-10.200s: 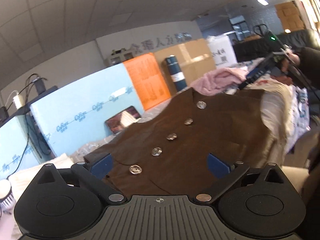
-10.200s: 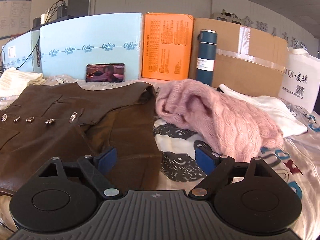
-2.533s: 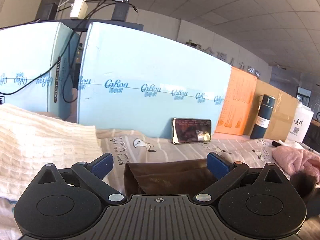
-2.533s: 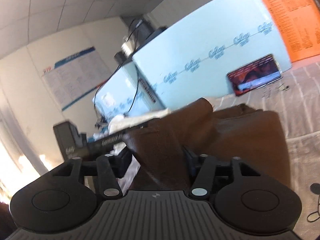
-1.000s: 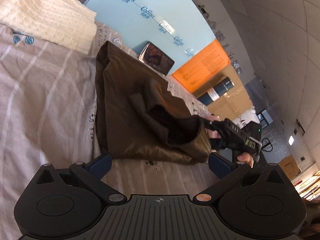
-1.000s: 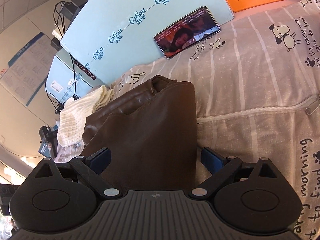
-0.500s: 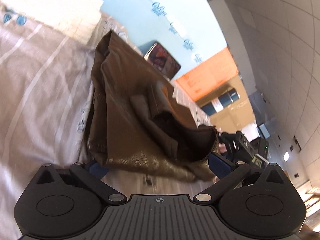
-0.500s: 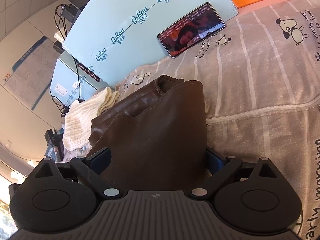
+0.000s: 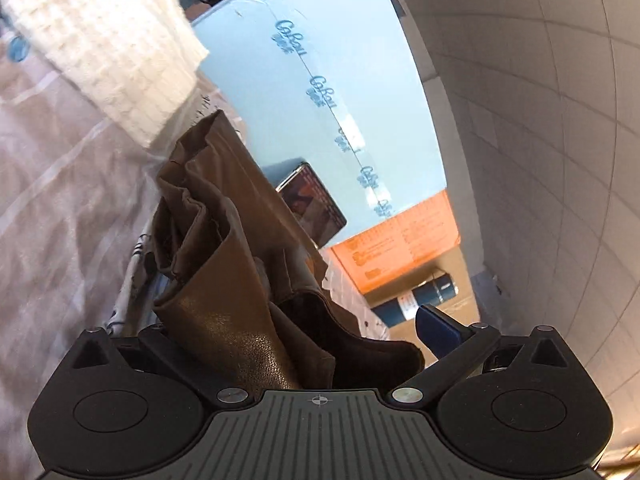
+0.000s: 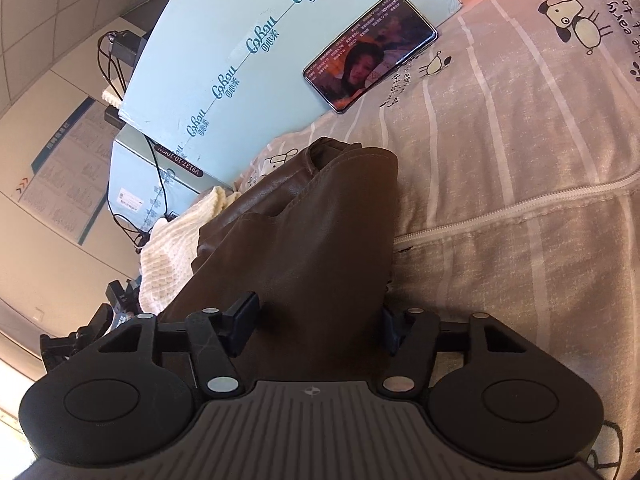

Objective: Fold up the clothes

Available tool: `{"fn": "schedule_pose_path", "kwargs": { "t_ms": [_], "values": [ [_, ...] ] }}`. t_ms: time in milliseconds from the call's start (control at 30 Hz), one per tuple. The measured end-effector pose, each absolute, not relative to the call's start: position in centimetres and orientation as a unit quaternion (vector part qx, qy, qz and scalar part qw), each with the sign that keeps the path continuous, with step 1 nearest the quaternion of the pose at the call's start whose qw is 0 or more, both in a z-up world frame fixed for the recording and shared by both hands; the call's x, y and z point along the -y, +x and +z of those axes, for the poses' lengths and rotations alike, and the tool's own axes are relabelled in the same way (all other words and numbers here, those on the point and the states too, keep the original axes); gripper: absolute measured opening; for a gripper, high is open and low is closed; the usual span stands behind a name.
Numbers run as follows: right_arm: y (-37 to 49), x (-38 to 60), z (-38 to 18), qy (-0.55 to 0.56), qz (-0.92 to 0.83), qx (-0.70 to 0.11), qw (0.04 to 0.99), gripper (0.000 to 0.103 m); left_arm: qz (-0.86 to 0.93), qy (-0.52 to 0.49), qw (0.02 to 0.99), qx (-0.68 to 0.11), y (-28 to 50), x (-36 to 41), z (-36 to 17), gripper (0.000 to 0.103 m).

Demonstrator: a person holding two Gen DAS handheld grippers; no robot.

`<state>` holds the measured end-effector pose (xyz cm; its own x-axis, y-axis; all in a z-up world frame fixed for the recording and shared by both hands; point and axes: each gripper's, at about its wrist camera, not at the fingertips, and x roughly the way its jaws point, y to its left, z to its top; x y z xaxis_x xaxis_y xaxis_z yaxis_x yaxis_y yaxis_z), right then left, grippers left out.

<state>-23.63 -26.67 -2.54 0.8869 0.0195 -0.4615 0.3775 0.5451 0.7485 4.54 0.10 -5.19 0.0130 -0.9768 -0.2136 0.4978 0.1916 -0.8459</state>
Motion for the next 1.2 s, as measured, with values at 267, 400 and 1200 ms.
{"fn": "schedule_pose_path", "kwargs": {
  "t_ms": [267, 400, 1200],
  "values": [
    [-24.3, 26.1, -3.2, 0.439, -0.123, -0.185, 0.871, 0.029, -0.578, -0.188, 0.725, -0.325, 2.3, 0.8, -3.9, 0.038],
    [-25.2, 25.4, -2.4, 0.414, -0.100, -0.147, 0.893, 0.018, -0.579, -0.138, 0.755, -0.277, 1.1, 1.3, -3.2, 0.033],
    [-5.9, 16.4, 8.4, 0.286, 0.062, -0.041, 0.955, 0.017, -0.467, -0.178, 0.866, 0.011, 8.5, -10.5, 6.3, 0.030]
  ]
}}
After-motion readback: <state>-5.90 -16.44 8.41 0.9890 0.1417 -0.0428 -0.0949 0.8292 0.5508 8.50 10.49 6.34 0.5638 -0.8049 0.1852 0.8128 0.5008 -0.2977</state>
